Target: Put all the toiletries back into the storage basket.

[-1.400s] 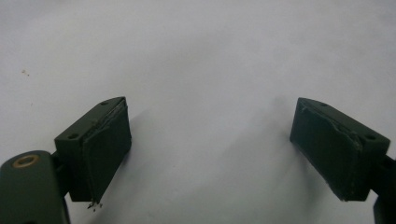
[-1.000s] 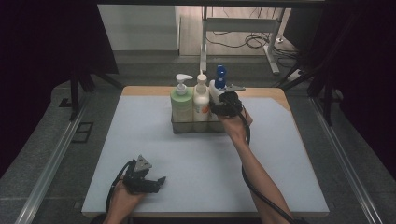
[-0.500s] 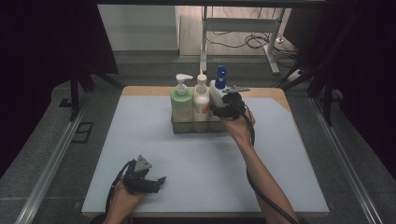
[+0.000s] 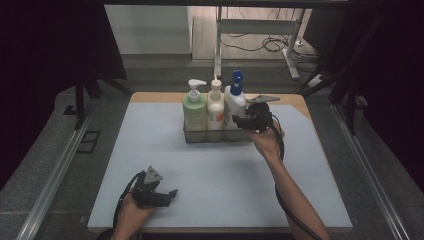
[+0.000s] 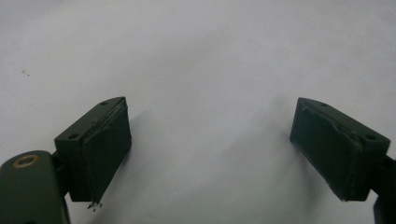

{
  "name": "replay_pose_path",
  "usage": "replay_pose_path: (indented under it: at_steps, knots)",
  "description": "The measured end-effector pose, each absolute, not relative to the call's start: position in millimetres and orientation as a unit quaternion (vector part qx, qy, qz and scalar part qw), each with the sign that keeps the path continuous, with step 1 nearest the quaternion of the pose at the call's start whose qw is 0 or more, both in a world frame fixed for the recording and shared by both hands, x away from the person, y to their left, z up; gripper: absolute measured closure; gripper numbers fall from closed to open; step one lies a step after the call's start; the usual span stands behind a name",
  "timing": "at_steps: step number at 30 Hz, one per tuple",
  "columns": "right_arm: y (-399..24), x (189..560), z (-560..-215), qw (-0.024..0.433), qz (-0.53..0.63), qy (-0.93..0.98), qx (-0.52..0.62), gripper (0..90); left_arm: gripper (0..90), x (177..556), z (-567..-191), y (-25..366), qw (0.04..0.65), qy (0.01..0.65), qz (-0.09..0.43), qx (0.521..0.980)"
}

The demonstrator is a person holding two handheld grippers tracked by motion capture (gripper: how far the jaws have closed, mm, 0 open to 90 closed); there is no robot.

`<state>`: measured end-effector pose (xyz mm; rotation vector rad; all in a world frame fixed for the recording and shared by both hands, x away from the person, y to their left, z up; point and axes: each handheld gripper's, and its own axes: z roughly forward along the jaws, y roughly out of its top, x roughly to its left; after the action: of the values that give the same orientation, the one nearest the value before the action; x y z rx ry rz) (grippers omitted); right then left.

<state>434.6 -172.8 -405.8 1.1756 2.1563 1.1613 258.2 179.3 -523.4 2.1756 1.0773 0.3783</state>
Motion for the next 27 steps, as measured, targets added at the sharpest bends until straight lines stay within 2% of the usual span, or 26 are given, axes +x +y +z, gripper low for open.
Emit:
replay_pose_path:
  at_steps: [8, 22, 27]
  knots:
    - [-188, 422, -404, 0.207, 0.411, 0.784, 0.416, 49.8, 12.2, 258, -523, 179, 0.335, 0.413, 0.145, 0.834]
    - [-199, 442, -420, 0.211, 0.393, 0.781, 0.437, 88.2, 12.3, 258, -523, 179, 0.335, 0.413, 0.145, 0.834]
    - [-197, 452, -430, 0.208, 0.390, 0.775, 0.452, 89.5, 12.3, 258, -523, 179, 0.335, 0.413, 0.145, 0.834]
